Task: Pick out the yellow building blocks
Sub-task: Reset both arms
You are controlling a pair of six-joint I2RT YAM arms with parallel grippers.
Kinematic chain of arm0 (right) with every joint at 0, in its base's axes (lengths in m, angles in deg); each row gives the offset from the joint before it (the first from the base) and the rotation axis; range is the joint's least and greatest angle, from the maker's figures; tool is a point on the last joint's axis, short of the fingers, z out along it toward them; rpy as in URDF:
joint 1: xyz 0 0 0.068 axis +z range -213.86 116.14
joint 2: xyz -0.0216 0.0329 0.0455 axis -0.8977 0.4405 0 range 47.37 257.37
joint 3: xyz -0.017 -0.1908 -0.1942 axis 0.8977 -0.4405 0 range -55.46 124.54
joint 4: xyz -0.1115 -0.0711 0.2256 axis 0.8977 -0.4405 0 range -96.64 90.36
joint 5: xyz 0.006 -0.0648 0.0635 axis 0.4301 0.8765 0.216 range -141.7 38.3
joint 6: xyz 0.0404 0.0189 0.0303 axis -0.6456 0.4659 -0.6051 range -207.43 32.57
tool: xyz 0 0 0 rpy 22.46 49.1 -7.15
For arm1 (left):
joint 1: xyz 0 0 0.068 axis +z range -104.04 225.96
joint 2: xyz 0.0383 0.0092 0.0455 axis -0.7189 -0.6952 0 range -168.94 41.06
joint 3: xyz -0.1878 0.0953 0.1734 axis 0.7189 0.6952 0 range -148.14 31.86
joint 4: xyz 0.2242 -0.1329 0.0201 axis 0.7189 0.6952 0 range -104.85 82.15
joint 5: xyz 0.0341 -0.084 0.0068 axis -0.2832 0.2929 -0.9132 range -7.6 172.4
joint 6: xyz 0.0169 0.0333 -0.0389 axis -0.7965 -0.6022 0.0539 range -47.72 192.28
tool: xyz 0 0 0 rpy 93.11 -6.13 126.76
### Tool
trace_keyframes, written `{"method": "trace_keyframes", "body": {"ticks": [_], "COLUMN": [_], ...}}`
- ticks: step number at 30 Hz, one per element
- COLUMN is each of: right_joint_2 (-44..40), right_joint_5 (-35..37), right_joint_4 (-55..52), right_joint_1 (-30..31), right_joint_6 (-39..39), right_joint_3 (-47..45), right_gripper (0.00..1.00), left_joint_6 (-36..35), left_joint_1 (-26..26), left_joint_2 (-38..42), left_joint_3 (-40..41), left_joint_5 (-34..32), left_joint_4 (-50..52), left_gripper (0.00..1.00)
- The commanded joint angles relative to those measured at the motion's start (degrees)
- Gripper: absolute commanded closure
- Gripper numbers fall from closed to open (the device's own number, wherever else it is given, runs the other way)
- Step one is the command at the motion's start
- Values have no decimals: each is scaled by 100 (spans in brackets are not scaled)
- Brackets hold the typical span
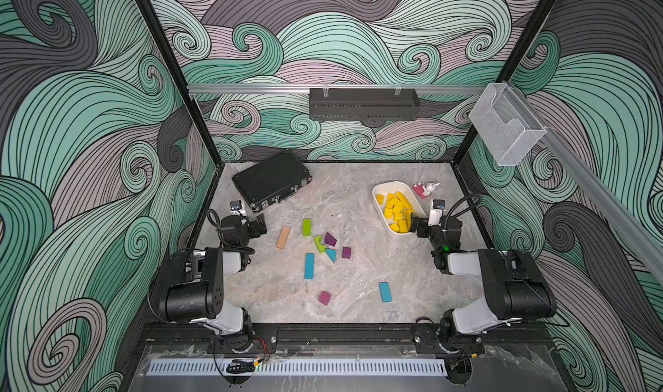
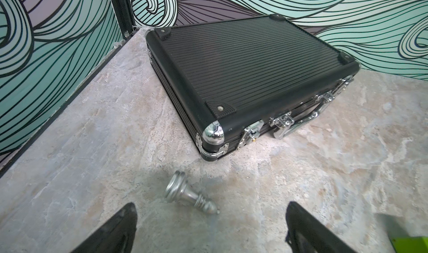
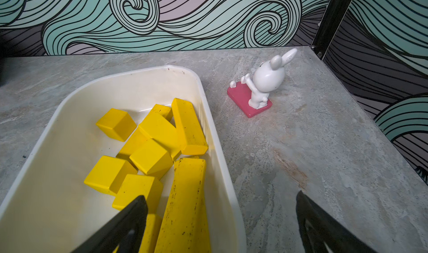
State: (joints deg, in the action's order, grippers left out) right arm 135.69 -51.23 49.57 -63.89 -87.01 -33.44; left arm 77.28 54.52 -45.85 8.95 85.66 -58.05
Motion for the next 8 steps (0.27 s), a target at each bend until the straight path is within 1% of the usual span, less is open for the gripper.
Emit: {"method": "trace_keyframes", "body": {"ticks": [1, 8], "right_joint_2": [9, -27], "right_joint_5": [114, 197], "right_joint_4": [-48, -22], "right_joint_1": [35, 82], "right_joint_6": [-16, 27], "right_joint_3": [127, 101], "right_gripper": [1, 1], "left_joint_6": [45, 47], "left_joint_1": [14, 13], "left_joint_2": [-32, -14], "left_joint_3": [-143, -110], "left_joint_5": [51, 77], "left_joint_4": [22, -17], "left_gripper": [1, 1]}}
